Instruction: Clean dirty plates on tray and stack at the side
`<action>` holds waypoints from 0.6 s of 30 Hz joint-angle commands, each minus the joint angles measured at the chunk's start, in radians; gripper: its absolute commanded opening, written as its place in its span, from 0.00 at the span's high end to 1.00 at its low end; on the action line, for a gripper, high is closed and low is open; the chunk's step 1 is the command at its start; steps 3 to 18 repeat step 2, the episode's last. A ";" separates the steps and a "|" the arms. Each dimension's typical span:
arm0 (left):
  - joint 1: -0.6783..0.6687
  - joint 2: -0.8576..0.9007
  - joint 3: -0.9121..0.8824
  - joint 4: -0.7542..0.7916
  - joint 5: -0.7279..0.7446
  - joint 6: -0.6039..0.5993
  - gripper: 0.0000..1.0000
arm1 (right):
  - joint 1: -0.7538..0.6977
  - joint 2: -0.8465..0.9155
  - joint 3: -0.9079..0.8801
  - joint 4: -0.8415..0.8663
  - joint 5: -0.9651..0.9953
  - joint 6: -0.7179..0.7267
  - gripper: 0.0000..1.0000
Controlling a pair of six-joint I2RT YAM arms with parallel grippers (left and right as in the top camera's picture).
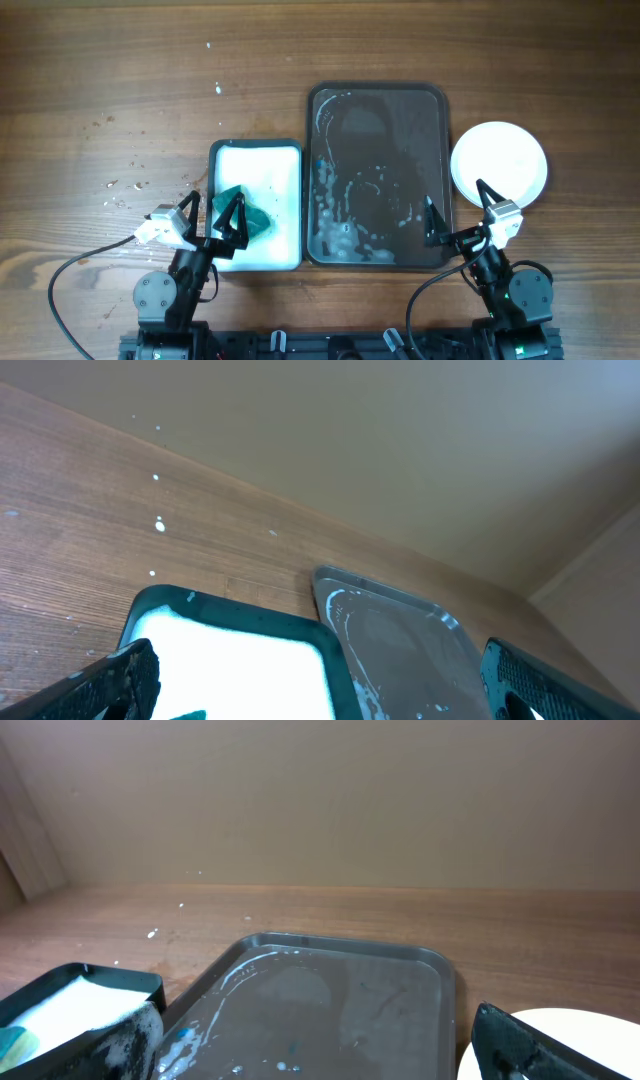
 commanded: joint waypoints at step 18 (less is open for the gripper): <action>-0.006 -0.008 -0.002 -0.008 -0.003 0.023 0.00 | -0.005 -0.011 -0.002 0.003 0.010 -0.011 0.00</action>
